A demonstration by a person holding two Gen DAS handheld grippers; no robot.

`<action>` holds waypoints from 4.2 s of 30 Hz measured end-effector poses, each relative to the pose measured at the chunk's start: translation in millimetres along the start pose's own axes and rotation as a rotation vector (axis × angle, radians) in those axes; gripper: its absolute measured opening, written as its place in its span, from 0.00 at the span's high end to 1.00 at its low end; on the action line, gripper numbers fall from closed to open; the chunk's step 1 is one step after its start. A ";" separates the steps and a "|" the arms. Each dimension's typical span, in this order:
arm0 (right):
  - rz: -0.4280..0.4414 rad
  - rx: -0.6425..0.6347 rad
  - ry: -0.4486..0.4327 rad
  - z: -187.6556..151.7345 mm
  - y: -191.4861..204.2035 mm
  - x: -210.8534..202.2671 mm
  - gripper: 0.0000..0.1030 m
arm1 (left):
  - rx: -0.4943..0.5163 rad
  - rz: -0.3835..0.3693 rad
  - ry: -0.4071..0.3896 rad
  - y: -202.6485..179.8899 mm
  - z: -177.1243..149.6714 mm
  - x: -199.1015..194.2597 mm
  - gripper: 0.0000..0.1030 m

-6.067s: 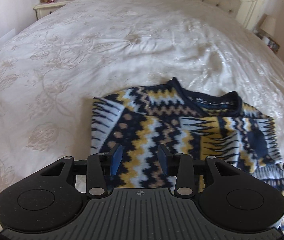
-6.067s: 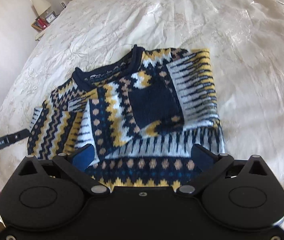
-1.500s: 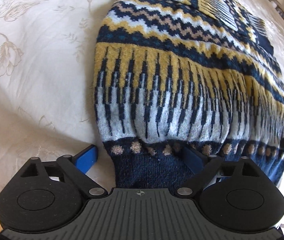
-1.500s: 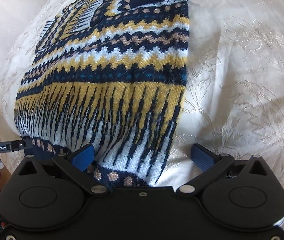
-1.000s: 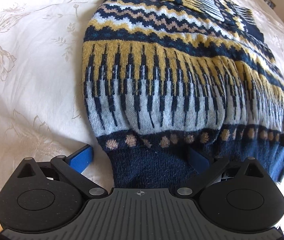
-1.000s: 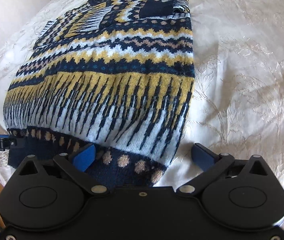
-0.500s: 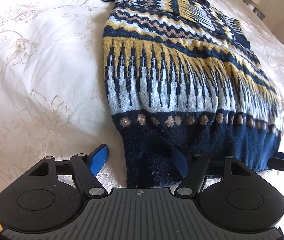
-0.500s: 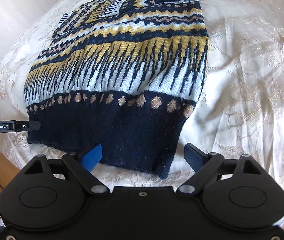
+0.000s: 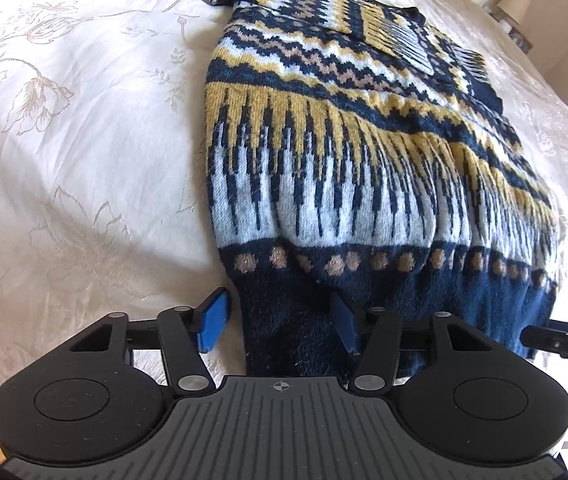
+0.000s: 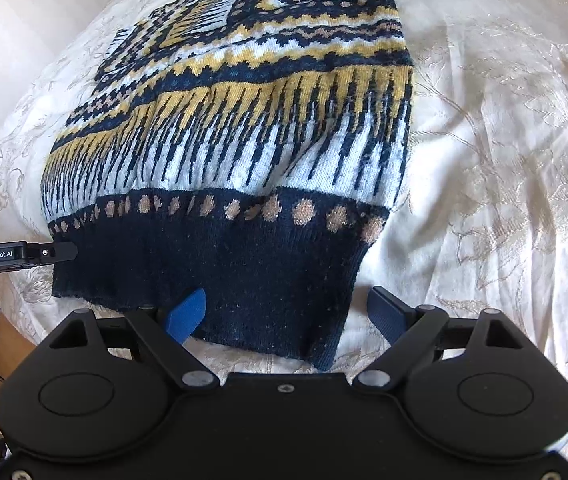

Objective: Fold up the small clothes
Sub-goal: 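Lift the hem with both grippers and fold it up toward the collar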

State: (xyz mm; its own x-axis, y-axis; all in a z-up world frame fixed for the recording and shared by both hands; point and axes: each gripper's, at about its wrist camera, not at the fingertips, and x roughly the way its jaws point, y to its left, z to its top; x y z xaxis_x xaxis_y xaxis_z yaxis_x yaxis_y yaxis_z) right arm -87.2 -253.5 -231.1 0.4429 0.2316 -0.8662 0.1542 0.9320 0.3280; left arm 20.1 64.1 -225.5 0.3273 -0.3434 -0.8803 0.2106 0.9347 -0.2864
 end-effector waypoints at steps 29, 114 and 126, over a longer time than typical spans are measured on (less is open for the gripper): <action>0.409 0.102 -0.184 120.4 -22.7 -86.7 0.86 | -0.279 -0.135 -0.312 -32.5 93.6 -105.1 0.94; 0.181 0.447 -0.150 375.0 -63.2 123.1 0.76 | -0.028 0.100 -0.160 -8.5 355.7 103.3 0.91; 0.211 0.464 -0.290 357.3 -72.2 72.2 0.37 | -0.133 0.069 -0.218 4.0 358.1 40.2 0.69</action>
State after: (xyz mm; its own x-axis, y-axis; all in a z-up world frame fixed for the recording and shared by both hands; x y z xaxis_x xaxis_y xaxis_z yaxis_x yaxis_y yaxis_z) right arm 249.2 -403.7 -182.5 0.7197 0.2517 -0.6470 0.3784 0.6392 0.6696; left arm 363.9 21.3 -126.6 0.5301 -0.2769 -0.8015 0.0624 0.9554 -0.2887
